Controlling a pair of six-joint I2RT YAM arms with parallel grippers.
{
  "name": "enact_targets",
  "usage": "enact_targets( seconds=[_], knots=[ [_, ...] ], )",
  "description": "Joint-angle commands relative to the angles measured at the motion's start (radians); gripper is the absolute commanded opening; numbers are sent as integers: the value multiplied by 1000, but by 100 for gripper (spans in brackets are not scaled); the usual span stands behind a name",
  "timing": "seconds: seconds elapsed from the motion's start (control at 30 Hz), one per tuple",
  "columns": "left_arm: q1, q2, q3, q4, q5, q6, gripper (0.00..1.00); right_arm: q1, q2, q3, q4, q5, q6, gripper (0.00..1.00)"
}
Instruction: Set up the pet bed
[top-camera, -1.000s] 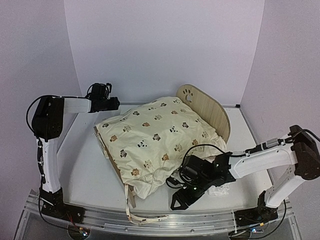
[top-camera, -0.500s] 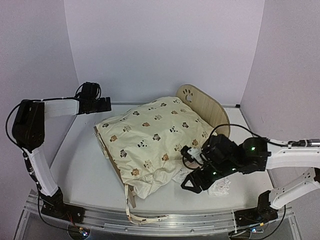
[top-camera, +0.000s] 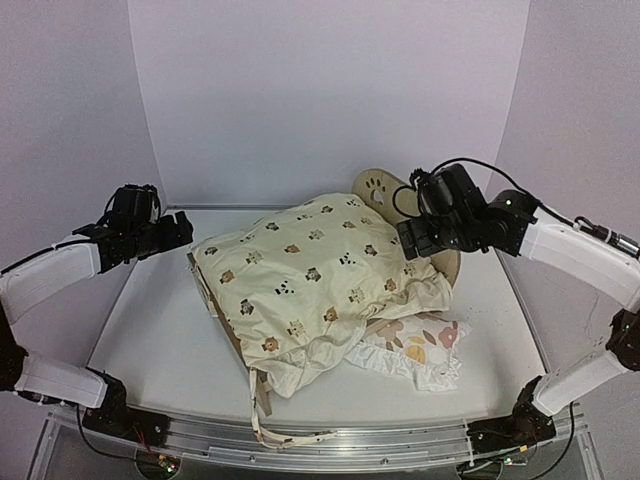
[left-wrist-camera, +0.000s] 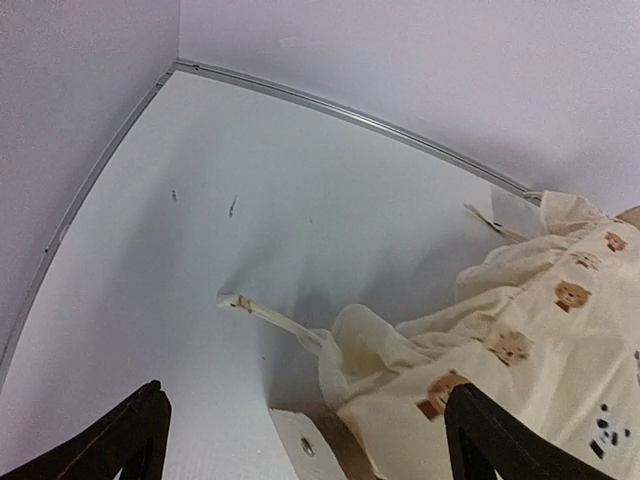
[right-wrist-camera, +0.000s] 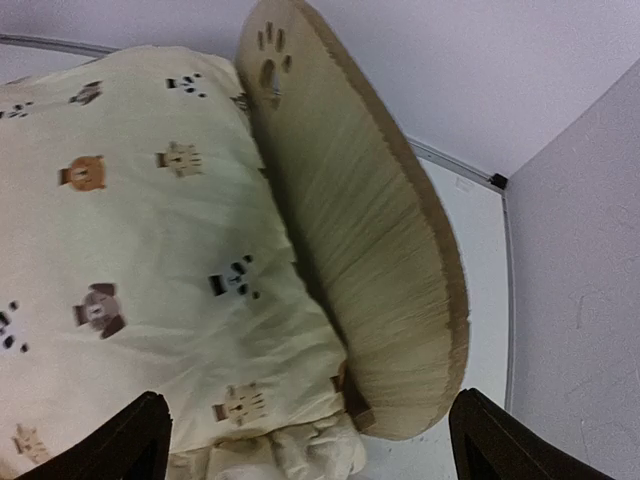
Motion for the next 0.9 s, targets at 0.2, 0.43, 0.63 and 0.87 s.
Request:
enact_targets(
  seconds=[0.2, 0.43, 0.63, 0.87],
  knots=[
    [-212, -203, -63, -155, 70, -112, 84, -290, 192, 228, -25, -250, -64, 98],
    [-218, -204, -221, 8, 245, -130, 79, -383, 317, 279, -26, -365, -47, 89],
    [-218, -130, -255, 135, 249, -116, 76, -388, 249, 182, -16, -430, -2, 35],
    [-216, 91, -171, 283, 205, -92, 74, -387, 86, 0, -20, -414, 119, 13]
  ],
)
